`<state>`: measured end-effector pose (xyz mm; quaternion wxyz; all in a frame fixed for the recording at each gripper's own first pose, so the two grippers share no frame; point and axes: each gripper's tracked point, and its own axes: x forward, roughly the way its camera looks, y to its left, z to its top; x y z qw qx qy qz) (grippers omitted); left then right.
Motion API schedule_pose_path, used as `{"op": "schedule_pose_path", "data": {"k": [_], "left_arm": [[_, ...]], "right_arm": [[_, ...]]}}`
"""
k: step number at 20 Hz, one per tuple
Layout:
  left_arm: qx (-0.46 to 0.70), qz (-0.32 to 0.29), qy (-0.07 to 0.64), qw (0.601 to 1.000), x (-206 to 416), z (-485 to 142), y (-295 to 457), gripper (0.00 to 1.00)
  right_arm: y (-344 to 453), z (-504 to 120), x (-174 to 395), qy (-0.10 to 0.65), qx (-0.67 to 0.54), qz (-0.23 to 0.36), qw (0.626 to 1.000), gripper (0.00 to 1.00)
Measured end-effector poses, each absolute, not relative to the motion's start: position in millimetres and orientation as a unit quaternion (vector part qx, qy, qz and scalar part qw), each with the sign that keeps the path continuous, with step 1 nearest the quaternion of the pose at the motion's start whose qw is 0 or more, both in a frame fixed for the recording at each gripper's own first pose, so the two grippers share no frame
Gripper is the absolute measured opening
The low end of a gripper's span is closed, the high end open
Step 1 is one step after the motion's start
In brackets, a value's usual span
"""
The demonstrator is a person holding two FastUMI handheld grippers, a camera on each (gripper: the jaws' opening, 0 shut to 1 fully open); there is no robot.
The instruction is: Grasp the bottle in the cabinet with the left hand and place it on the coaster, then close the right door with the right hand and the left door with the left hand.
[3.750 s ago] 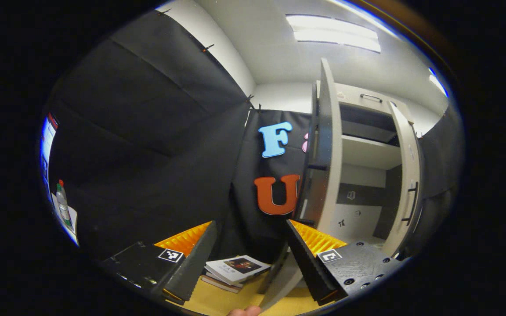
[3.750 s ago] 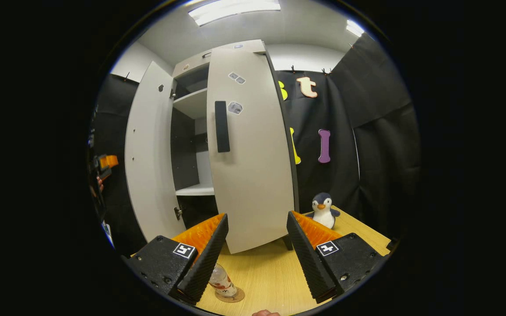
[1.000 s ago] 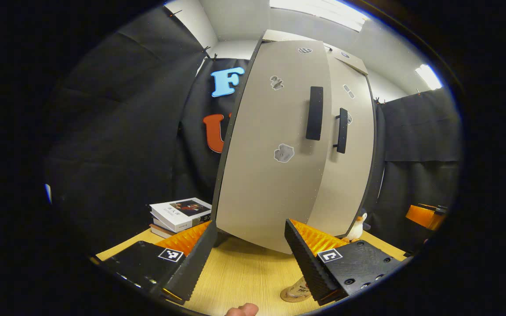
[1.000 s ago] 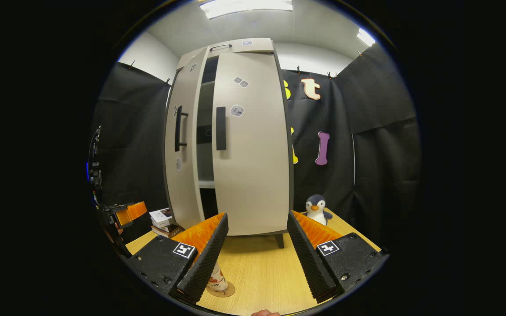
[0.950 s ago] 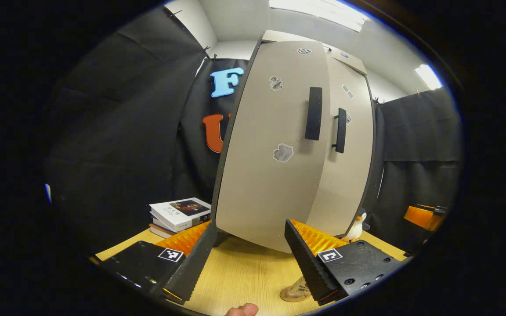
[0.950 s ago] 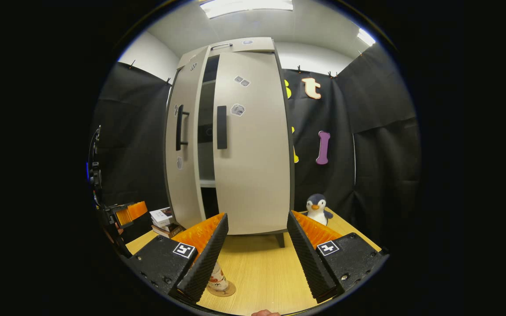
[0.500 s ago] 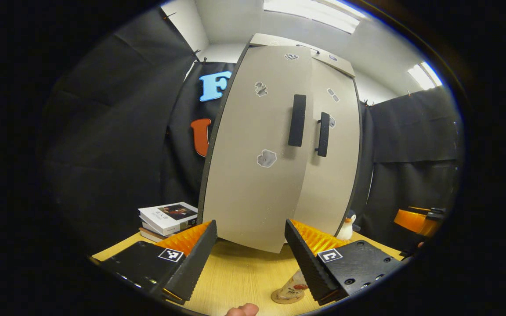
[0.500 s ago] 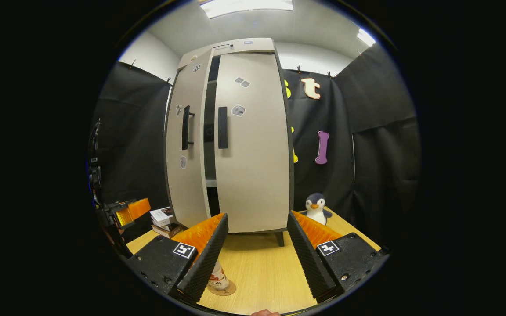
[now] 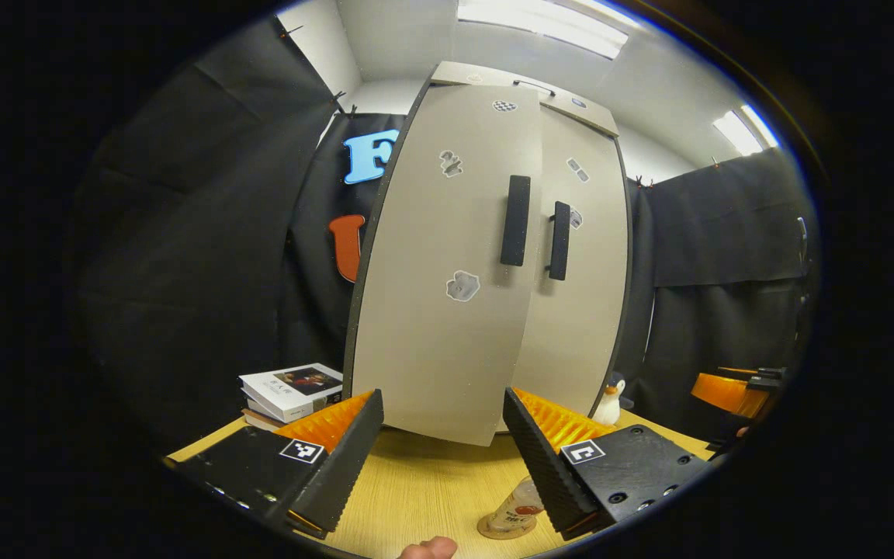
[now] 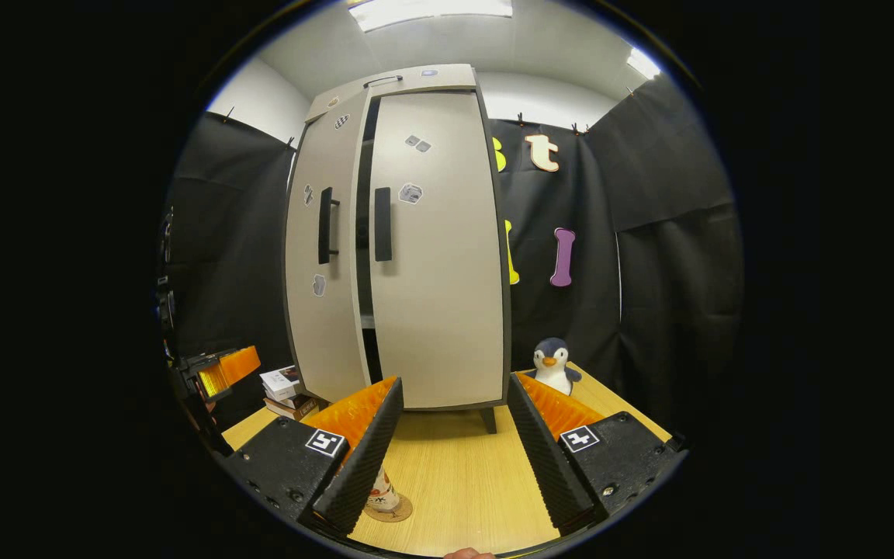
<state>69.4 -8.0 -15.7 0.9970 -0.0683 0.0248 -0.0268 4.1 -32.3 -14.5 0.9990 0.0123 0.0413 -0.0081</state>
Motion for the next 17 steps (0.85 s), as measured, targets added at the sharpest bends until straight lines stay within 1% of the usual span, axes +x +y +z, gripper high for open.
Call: {"op": "schedule_pose_path", "data": {"k": [17], "left_arm": [[-0.063,-0.018,0.017,0.998,71.5,-12.0,-4.3,0.95]], "right_arm": [[-32.4,-13.5,9.2,0.042,0.016,-0.006,0.999,0.83]]}}
